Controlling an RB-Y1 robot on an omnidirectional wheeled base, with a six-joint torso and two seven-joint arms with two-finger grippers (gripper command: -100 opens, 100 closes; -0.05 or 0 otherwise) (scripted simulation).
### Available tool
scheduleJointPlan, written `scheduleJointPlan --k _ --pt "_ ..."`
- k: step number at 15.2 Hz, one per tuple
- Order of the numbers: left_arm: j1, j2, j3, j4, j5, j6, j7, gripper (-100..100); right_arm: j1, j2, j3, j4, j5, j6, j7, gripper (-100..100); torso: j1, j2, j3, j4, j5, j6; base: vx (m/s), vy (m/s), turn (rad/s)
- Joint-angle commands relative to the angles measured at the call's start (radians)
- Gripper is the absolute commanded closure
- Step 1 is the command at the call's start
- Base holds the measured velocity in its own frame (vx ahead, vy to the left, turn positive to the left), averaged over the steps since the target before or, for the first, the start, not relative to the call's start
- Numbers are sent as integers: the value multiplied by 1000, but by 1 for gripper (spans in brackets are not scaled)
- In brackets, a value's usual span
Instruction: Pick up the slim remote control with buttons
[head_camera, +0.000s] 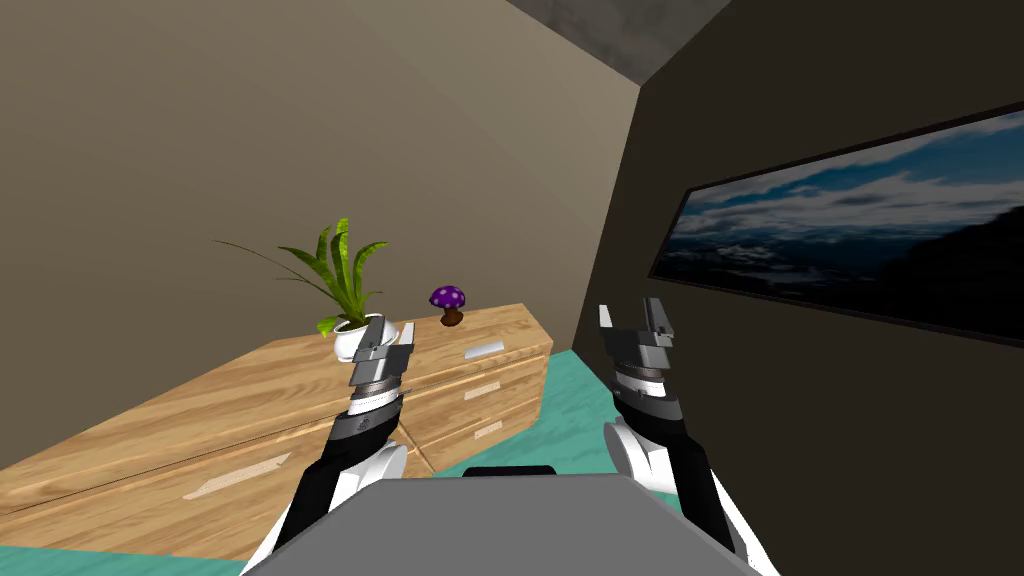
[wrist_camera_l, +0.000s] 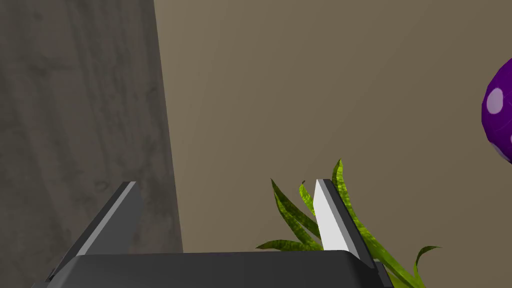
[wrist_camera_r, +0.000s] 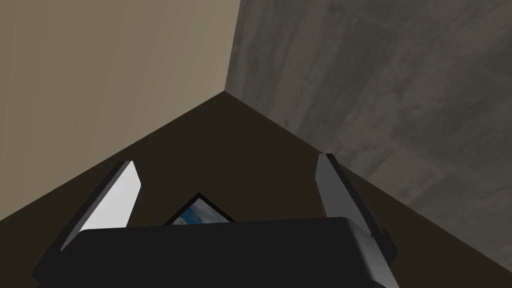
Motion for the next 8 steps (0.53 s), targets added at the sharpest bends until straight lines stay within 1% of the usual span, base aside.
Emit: scheduleJointPlan --k 1,2,4,5,6,7,8 --pt "-4 46 10 6 15 38 12 -100 0 0 0 0 0 0 0 0 0 0 0 0 0 0 -8 -12 -66" --pt "-4 46 10 6 15 38 12 -100 0 0 0 0 0 0 0 0 0 0 0 0 0 0 -13 -20 -74" --pt "-10 88 26 15 36 85 30 -100 0 0 0 0 0 0 0 0 -1 1 0 0 0 0 -13 -31 -73" --pt "-10 88 26 15 36 93 30 -100 0 0 0 0 0 0 0 0 -2 1 0 0 0 0 -16 -35 -70" --pt "-14 111 35 20 50 121 42 -100 0 0 0 0 0 0 0 0 -2 1 1 0 0 0 -13 -37 -89" --pt "-14 111 35 20 50 130 42 -100 0 0 0 0 0 0 0 0 -2 1 1 0 0 0 -10 -31 -63" --pt "-18 135 46 27 66 156 55 -100 0 0 0 0 0 0 0 0 -2 1 0 0 0 0 -12 -32 -93"
